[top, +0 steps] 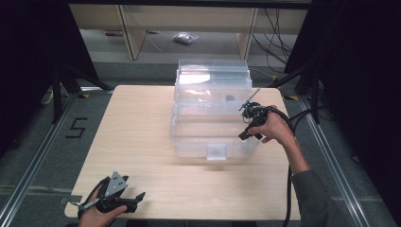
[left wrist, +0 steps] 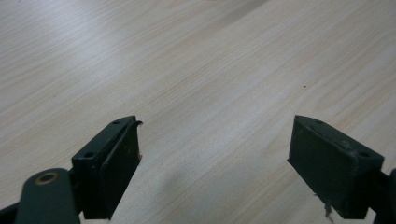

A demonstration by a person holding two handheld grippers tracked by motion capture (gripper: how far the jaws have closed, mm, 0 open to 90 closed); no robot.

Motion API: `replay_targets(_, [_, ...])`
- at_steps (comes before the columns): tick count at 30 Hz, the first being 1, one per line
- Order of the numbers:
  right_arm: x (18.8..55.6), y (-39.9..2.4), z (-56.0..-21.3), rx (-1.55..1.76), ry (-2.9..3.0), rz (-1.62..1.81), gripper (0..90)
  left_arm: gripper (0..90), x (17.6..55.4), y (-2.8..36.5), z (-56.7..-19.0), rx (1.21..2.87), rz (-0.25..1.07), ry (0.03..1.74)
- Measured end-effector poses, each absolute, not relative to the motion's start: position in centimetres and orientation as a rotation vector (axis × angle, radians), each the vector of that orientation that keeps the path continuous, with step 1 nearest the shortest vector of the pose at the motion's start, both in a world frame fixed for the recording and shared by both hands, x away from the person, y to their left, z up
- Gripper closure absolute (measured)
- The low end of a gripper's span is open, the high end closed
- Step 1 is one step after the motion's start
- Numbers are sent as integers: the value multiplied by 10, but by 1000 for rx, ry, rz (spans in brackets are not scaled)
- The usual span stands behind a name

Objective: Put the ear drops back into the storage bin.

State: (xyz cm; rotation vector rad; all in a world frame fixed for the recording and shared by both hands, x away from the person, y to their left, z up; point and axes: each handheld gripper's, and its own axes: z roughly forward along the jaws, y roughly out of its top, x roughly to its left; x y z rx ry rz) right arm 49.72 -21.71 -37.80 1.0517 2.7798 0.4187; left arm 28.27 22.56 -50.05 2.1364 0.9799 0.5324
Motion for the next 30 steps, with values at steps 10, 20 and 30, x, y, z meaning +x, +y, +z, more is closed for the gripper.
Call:
replay_targets(10, [487, -220, -376, 1061, 2737, 490, 261, 158, 283, 226, -500, 2146, 537, 980])
replay_targets(20, [475, -224, -372, 1047, 2720, 547, 255, 159, 283, 226, -501, 2136, 534, 982])
replay_targets(30, [464, -224, -370, 1082, 2696, 599, 236, 159, 283, 225, -501, 2136, 536, 983])
